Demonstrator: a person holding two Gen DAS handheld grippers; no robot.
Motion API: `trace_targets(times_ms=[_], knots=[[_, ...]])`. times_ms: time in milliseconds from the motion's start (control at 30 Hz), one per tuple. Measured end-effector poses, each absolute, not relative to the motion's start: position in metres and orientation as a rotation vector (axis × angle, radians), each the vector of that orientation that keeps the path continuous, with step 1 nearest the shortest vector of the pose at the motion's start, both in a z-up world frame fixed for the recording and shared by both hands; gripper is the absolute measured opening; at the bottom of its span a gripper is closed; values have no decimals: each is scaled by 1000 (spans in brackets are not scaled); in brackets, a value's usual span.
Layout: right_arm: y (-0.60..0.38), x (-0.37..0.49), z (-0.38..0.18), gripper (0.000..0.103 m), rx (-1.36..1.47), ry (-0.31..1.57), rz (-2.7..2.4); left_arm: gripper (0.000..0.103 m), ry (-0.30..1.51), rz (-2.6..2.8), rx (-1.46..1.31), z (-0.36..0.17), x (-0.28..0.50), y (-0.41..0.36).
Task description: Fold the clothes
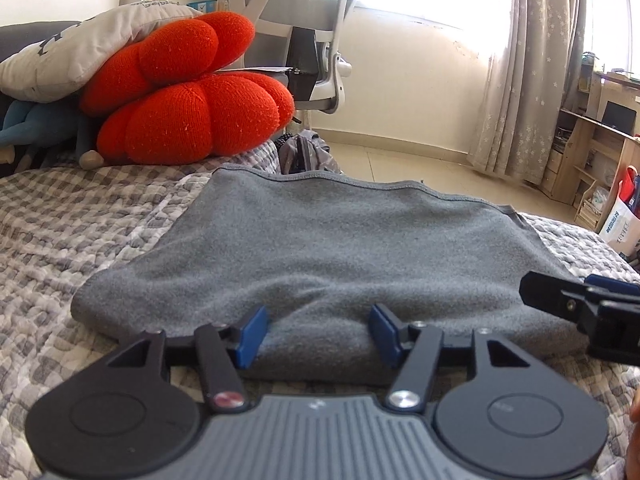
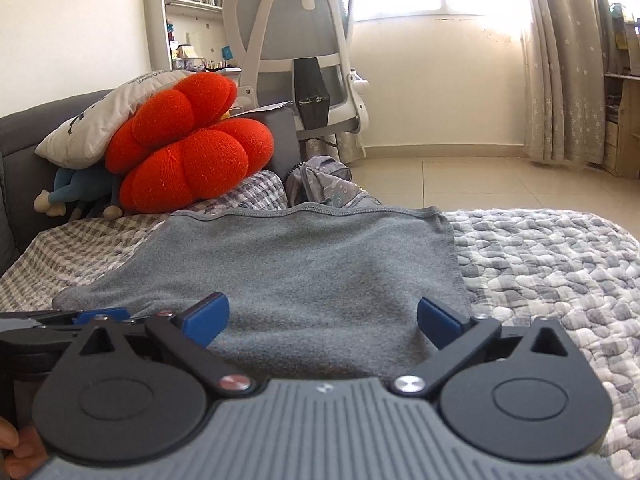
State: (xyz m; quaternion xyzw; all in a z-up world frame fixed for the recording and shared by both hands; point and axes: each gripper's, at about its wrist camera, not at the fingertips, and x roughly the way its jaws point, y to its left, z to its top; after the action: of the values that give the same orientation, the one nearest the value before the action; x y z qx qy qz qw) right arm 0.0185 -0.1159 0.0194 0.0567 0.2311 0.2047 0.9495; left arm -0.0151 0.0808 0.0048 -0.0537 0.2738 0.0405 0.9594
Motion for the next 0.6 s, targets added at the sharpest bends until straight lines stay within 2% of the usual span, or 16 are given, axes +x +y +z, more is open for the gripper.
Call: trace_targets(times_ms=[67,200,600], knots=[[-112,13,18,97,105,483,430,61,555,82,-115,5,-15,82],[-112,20,14,95,120,553,391,62,554,83,-123,5,-16,83],[-99,22,12,97,36,578,344,65,555,89,-130,6,-16,84]])
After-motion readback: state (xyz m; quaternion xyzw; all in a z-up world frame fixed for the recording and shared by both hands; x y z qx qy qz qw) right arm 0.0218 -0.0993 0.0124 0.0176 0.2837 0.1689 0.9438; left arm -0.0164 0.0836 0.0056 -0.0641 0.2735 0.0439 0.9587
